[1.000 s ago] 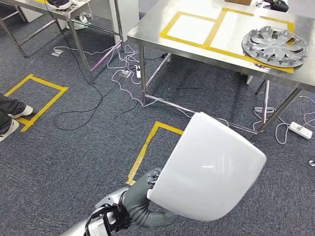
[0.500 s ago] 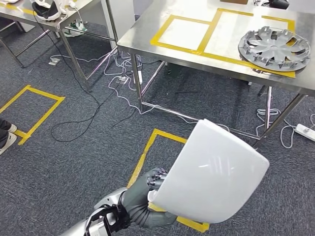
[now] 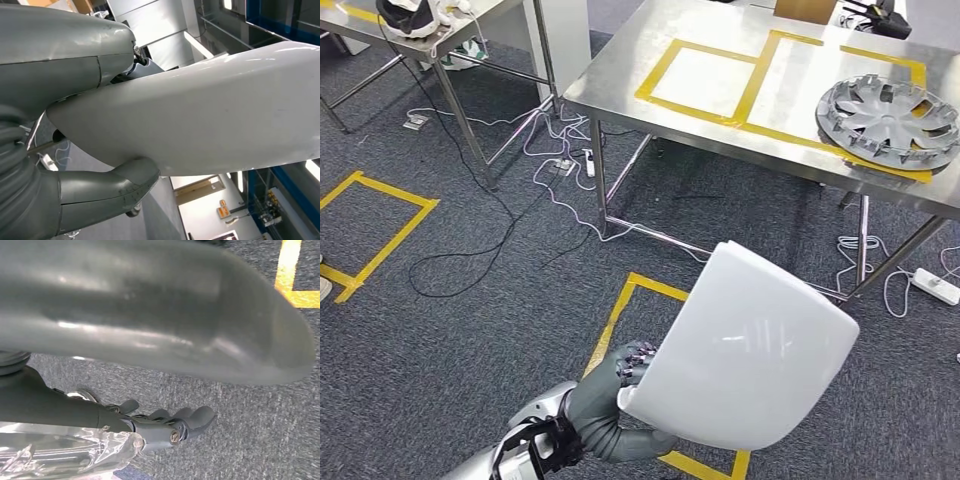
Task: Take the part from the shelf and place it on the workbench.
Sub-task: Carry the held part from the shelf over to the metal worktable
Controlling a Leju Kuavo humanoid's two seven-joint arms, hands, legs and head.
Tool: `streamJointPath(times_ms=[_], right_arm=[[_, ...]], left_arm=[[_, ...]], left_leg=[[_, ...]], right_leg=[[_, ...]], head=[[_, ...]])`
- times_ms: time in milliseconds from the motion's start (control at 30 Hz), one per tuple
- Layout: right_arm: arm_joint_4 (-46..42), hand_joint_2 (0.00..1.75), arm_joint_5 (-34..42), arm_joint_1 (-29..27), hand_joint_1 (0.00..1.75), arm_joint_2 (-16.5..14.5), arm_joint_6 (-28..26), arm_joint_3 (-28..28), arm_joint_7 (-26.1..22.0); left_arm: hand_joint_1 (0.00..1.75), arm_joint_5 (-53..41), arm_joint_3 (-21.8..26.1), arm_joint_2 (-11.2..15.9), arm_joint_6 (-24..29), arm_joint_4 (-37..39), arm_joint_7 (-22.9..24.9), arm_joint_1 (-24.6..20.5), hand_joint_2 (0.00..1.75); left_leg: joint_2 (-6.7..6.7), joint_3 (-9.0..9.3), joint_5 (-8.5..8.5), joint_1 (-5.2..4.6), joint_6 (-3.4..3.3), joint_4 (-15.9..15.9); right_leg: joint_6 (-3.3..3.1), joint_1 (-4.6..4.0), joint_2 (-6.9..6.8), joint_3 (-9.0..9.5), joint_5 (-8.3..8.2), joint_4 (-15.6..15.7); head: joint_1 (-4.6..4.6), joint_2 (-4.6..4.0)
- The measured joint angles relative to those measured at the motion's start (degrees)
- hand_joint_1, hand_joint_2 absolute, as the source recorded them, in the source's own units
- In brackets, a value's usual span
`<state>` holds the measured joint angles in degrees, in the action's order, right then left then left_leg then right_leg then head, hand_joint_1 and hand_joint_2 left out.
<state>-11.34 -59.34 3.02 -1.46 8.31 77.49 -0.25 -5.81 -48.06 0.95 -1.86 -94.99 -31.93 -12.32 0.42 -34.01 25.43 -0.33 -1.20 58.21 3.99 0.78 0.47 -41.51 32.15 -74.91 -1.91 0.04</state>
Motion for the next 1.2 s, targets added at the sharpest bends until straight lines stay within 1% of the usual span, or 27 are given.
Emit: streamJointPath(times_ms=[33, 67, 100, 133, 167, 200, 267, 333, 367, 433, 467, 500, 533, 600, 633, 700, 767, 800, 867, 933, 967, 1000, 1033, 1100, 1133, 1167, 1200], right_arm=[[0.00, 0.00, 0.00, -0.03, 0.00, 0.01, 0.00, 0.00, -0.02], [0.00, 0.00, 0.01, -0.02, 0.00, 0.01, 0.00, 0.00, -0.05], [0.00, 0.00, 0.01, 0.04, 0.00, 0.01, 0.00, -0.01, -0.11], [0.00, 0.00, 0.01, 0.17, 0.00, 0.01, -0.01, -0.02, -0.17], [0.00, 0.00, 0.03, 0.30, 0.00, 0.00, -0.02, -0.03, -0.24], [0.00, 0.00, 0.04, 0.40, 0.00, -0.01, -0.04, -0.03, -0.27], [0.00, 0.00, 0.06, 0.47, 0.00, -0.01, -0.07, -0.02, -0.33], [0.00, 0.00, 0.06, 0.52, 0.00, 0.01, -0.08, 0.01, -0.40], [0.00, 0.00, 0.06, 0.55, 0.00, 0.01, -0.09, 0.01, -0.43], [0.00, 0.00, 0.05, 0.65, 0.00, 0.02, -0.09, 0.01, -0.45], [0.00, 0.00, 0.04, 0.64, 0.00, 0.02, -0.09, 0.01, -0.45], [0.00, 0.00, 0.04, 0.62, 0.00, 0.02, -0.09, 0.01, -0.45], [0.00, 0.00, 0.04, 0.61, 0.00, 0.01, -0.08, 0.01, -0.46], [0.00, 0.00, 0.03, 0.67, 0.00, 0.01, -0.04, 0.01, -0.52], [0.00, 0.00, 0.02, 0.72, 0.00, 0.01, -0.01, 0.01, -0.58], [0.00, 0.00, 0.01, 0.65, 0.00, 0.01, 0.05, 0.01, -0.74], [0.00, 0.00, 0.02, 0.37, 0.00, -0.01, 0.09, 0.01, -0.90], [0.00, 0.00, 0.04, 0.28, 0.00, -0.02, 0.09, 0.01, -0.96], [0.00, 0.00, 0.18, 0.39, 0.00, -0.04, 0.08, 0.01, -1.04], [0.00, 0.00, 0.38, 0.55, 0.00, -0.08, 0.08, 0.01, -1.08], [0.00, 0.00, 0.47, 0.51, 0.00, -0.11, 0.09, 0.01, -1.08], [0.00, 0.00, 0.52, 0.43, 0.00, -0.14, 0.09, 0.01, -1.08], [0.00, 0.00, 0.55, 0.35, 0.00, -0.14, 0.09, 0.01, -1.08], [0.01, 0.00, 0.56, 0.31, 0.00, -0.14, 0.09, 0.01, -1.09], [0.01, 0.00, 0.56, 0.32, 0.00, -0.15, 0.09, 0.01, -1.10], [0.02, 0.00, 0.56, 0.33, 0.00, -0.15, 0.09, 0.01, -1.10], [0.02, 0.00, 0.56, 0.34, 0.00, -0.16, 0.09, 0.01, -1.10]], left_arm=[[1.75, 0.00, 0.00, 0.01, 0.00, 0.00, 0.00, 0.01, 1.75], [1.75, 0.00, 0.00, 0.01, 0.00, 0.00, 0.00, 0.01, 1.75], [1.75, -0.02, 0.00, 0.02, 0.01, -0.01, 0.00, 0.01, 1.75], [1.75, -0.09, 0.01, 0.03, 0.02, -0.02, 0.00, 0.01, 1.75], [1.75, -0.19, 0.01, 0.06, 0.04, -0.03, 0.00, 0.01, 1.75], [1.75, -0.28, 0.02, 0.08, 0.07, -0.05, 0.00, 0.01, 1.75], [1.75, -0.40, 0.02, 0.08, 0.09, -0.16, 0.00, -0.01, 1.75], [1.75, -0.53, 0.02, 0.10, 0.15, -0.34, 0.00, -0.09, 1.75], [1.75, -0.65, 0.02, 0.15, 0.20, -0.39, 0.00, -0.10, 1.75], [1.75, -0.85, 0.02, 0.32, 0.27, -0.42, 0.00, -0.06, 1.75], [1.75, -0.91, 0.02, 0.41, 0.29, -0.42, 0.00, -0.02, 1.75], [1.75, -0.93, 0.02, 0.48, 0.30, -0.42, 0.00, -0.01, 1.75], [1.75, -0.95, 0.02, 0.52, 0.31, -0.42, 0.00, -0.02, 1.75], [1.75, -0.97, 0.02, 0.57, 0.33, -0.42, 0.00, -0.03, 1.75], [1.75, -0.98, 0.02, 0.59, 0.33, -0.42, 0.00, -0.05, 1.75], [1.75, -1.01, 0.02, 0.62, 0.35, -0.43, 0.00, -0.11, 1.75], [1.75, -1.03, 0.02, 0.58, 0.37, -0.44, 0.00, -0.20, 1.75], [1.75, -1.04, 0.02, 0.54, 0.37, -0.45, 0.00, -0.27, 1.75], [1.75, -1.07, 0.02, 0.48, 0.37, -0.46, 0.00, -0.38, 1.75], [1.75, -1.18, 0.01, 0.51, 0.37, -0.46, 0.01, -0.40, 1.75], [1.75, -1.27, -0.01, 0.54, 0.37, -0.46, 0.02, -0.39, 1.75], [1.75, -1.34, -0.02, 0.55, 0.37, -0.46, 0.02, -0.39, 1.75], [1.75, -1.38, -0.02, 0.55, 0.37, -0.46, 0.02, -0.39, 1.75], [1.75, -1.43, -0.02, 0.55, 0.37, -0.46, 0.02, -0.40, 1.75], [1.75, -1.45, -0.02, 0.55, 0.37, -0.46, 0.02, -0.41, 1.75], [1.75, -1.47, -0.02, 0.56, 0.37, -0.46, 0.02, -0.41, 1.75], [1.75, -1.49, -0.02, 0.56, 0.37, -0.46, 0.02, -0.42, 1.75]], left_leg=[[0.10, 0.72, 0.50, -0.01, 0.07, 0.00], [0.26, 1.50, 1.08, -0.03, 0.22, -0.01], [0.41, 2.16, 1.64, -0.20, 0.46, 0.06], [0.57, 2.59, 2.06, -0.38, 0.70, 0.08], [0.79, 2.82, 2.38, -0.56, 0.97, 0.05], [1.07, 2.92, 2.56, -0.71, 1.22, -0.03], [1.62, 3.17, 3.11, -0.70, 1.81, -0.13], [1.20, 2.18, 4.97, -0.61, 2.49, 2.59], [0.77, 0.61, 6.48, -0.51, 2.76, 5.72], [0.37, -4.06, 9.17, -0.31, 3.08, 13.43], [0.34, -5.83, 9.29, -0.23, 3.15, 15.75], [0.30, -6.61, 8.13, -0.17, 3.16, 16.01], [0.17, -6.15, 5.87, -0.10, 3.10, 13.93], [-1.14, -3.38, 0.82, 0.11, 2.95, 6.45], [-1.90, -2.12, -0.50, 0.22, 2.80, 3.26], [-2.79, -1.15, -0.77, 0.25, 2.32, 0.51], [-2.38, -0.88, -0.62, 0.34, 1.59, 0.09], [-2.10, -0.64, -0.57, 0.45, 1.18, -0.03], [-1.37, -0.07, -0.31, 0.61, 0.50, -0.18], [-0.61, 0.36, 0.16, 0.50, 0.15, -0.17], [-0.27, 0.61, 0.42, 0.45, 0.12, -0.17], [0.03, 0.95, 0.70, 0.42, 0.16, -0.16], [0.30, 1.35, 0.99, 0.42, 0.23, -0.16], [0.88, 2.36, 1.72, 0.37, 0.56, -0.16], [1.09, 2.72, 2.00, 0.33, 0.72, -0.17], [1.24, 2.96, 2.21, 0.28, 0.87, -0.17], [1.29, 3.02, 2.28, 0.22, 0.95, -0.17]], right_leg=[[-0.13, -0.03, -0.16, 0.64, -2.56, 2.74], [-0.31, -0.11, -0.86, 1.99, -5.50, 6.86], [-0.49, -0.33, -1.76, 3.45, -7.58, 10.60], [-0.75, -0.51, -2.52, 4.54, -8.75, 13.31], [-1.02, -0.68, -3.04, 5.11, -9.08, 14.82], [-1.29, -0.82, -2.91, 5.22, -8.71, 15.04], [-1.89, -0.62, -1.98, 5.32, -8.48, 15.34], [-2.43, -0.27, -1.15, 5.79, -8.30, 15.64], [-2.65, -0.16, -0.77, 5.97, -8.18, 15.70], [-2.91, -0.07, 0.07, 6.18, -7.90, 15.71], [-2.93, -0.06, 0.53, 6.32, -7.76, 15.70], [-2.89, -0.03, 1.01, 6.53, -7.61, 15.70], [-2.77, 0.01, 1.52, 6.84, -7.43, 15.69], [-2.37, 0.02, 2.49, 7.35, -7.01, 15.61], [-2.09, -0.01, 2.94, 7.37, -6.81, 15.53], [-1.42, -0.02, 3.57, 7.19, -6.63, 15.60], [-0.73, 0.11, 3.78, 7.15, -6.54, 15.87], [-0.42, 0.06, 3.29, 7.00, -6.16, 15.36], [0.05, -0.06, 1.61, 4.95, -3.75, 10.74], [0.35, -0.07, 0.41, 0.77, -0.52, 2.84], [0.41, -0.07, 0.23, -0.81, 0.06, 0.19], [0.42, -0.08, 0.12, -1.38, -0.54, -0.39], [0.38, -0.09, 0.01, -0.88, -2.08, 1.08], [0.24, -0.13, -1.09, 2.72, -6.49, 8.89], [0.19, -0.16, -1.81, 4.26, -7.88, 12.12], [0.16, -0.19, -2.49, 5.37, -8.73, 14.43], [0.16, -0.24, -2.89, 5.67, -8.72, 15.03]], head=[[0.00, 0.00], [-0.02, 0.00], [-0.02, -0.01], [-0.02, -0.01], [0.06, -0.01], [0.17, -0.01], [0.37, 0.00], [0.56, 0.01], [0.68, 0.01], [0.78, 0.00], [0.80, 0.00], [0.78, 0.00], [0.78, 0.00], [0.83, 0.00], [0.84, 0.00], [0.86, 0.00], [0.85, 0.00], [0.71, 0.00], [0.33, 0.00], [0.07, 0.00], [0.07, 0.00], [0.03, 0.00], [0.04, 0.00], [0.02, 0.00], [0.02, 0.00], [0.01, 0.00], [0.01, 0.00]])
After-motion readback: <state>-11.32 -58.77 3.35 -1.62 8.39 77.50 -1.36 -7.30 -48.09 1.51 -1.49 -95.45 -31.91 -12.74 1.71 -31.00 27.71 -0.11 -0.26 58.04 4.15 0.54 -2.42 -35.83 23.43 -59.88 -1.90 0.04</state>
